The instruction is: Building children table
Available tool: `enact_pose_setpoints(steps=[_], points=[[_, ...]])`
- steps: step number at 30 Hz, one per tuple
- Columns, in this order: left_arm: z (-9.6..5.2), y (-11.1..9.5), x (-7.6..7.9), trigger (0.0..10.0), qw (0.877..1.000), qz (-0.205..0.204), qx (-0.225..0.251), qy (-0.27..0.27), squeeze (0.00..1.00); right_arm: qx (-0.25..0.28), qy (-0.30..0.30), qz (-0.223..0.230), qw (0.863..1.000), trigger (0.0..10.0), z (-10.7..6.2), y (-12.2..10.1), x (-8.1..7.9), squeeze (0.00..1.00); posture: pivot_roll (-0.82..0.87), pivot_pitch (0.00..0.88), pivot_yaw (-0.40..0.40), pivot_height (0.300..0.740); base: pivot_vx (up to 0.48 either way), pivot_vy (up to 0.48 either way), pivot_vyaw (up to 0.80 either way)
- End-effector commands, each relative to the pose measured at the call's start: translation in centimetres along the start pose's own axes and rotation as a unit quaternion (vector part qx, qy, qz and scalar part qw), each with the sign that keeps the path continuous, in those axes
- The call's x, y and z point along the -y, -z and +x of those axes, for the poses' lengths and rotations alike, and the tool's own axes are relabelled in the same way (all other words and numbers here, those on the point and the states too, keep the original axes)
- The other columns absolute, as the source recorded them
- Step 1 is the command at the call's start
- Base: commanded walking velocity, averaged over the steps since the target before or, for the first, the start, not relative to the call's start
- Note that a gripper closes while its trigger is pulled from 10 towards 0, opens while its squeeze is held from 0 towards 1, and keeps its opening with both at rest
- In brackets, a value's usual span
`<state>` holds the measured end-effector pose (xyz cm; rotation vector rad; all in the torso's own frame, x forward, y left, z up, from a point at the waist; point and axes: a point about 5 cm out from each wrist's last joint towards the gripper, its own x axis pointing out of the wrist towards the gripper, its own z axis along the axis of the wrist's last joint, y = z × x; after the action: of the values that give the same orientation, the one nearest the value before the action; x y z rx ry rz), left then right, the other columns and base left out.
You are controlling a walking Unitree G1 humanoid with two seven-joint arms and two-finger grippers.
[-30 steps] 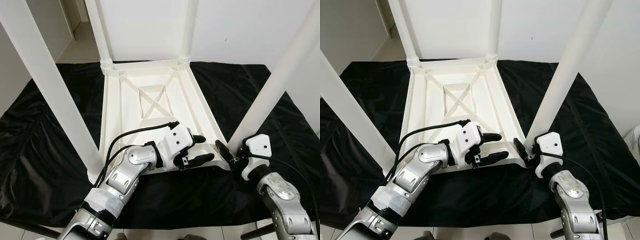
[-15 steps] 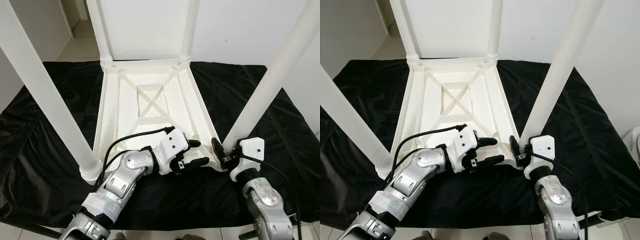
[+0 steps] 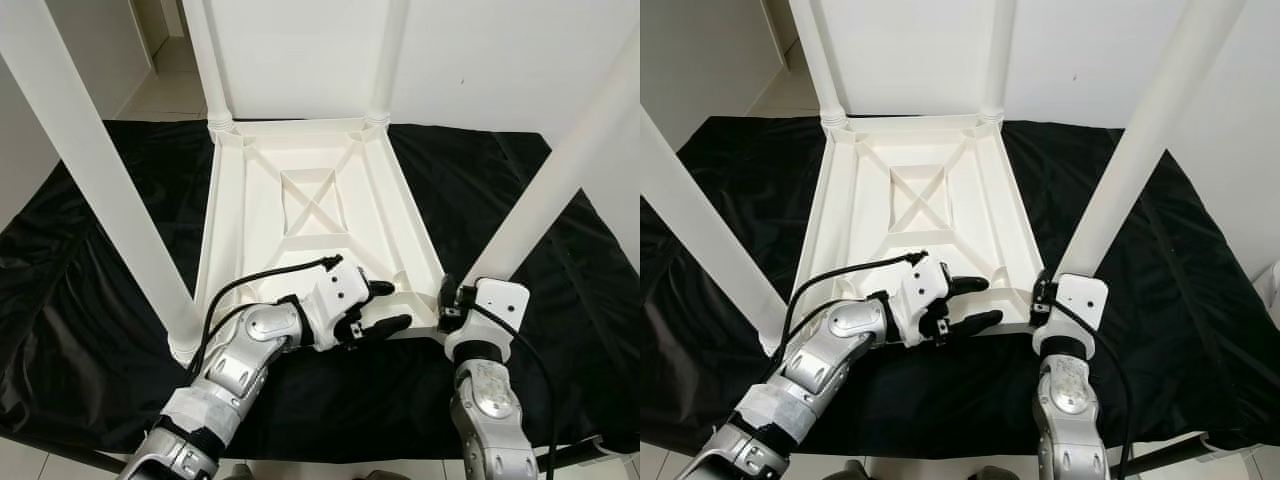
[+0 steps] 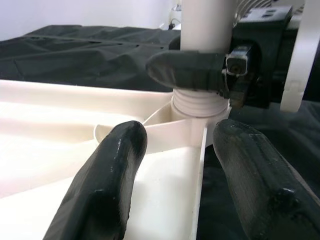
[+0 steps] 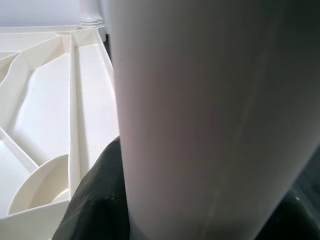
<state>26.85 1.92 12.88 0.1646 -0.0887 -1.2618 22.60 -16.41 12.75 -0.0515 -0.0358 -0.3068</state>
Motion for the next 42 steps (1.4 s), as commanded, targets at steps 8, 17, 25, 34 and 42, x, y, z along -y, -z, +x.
enact_pose_setpoints(steps=[8, 17, 25, 34, 42], points=[[0.3, -0.3, -0.5, 10.0, 1.000, 0.020, 0.001, -0.005, 0.00, -0.020, 0.013, 0.012, 1.000, 10.0, -0.4, 0.7, -0.2, 1.00, -0.08, 0.000, 0.025, 0.740, 0.000, 0.000, 0.00], [0.4, -0.4, -0.5, 10.0, 1.000, 0.028, 0.000, 0.002, 0.00, 0.013, -0.108, 0.013, 0.994, 10.0, -0.6, -0.3, 0.0, 0.00, -0.09, 0.000, 0.030, 0.740, 0.000, 0.000, 0.00], [0.4, -0.4, -0.5, 10.0, 0.999, 0.032, -0.001, 0.005, 0.00, 0.034, -0.196, -0.009, 0.980, 10.0, 0.1, -0.6, 1.4, 0.00, -0.08, 0.000, 0.028, 0.740, 0.000, 0.000, 0.00], [0.6, -0.3, -0.1, 10.0, 0.999, 0.039, -0.002, 0.014, 0.00, 0.020, -0.302, -0.061, 0.951, 10.0, 1.5, -0.4, 2.6, 0.00, -0.08, 0.000, 0.027, 0.740, 0.000, 0.000, 0.00], [0.7, -0.4, -0.1, 10.0, 0.999, 0.044, -0.003, 0.016, 0.00, 0.003, -0.359, -0.075, 0.930, 0.0, 1.8, 0.0, 2.9, 0.00, -0.07, 0.000, 0.024, 0.740, 0.000, 0.000, 0.00]])
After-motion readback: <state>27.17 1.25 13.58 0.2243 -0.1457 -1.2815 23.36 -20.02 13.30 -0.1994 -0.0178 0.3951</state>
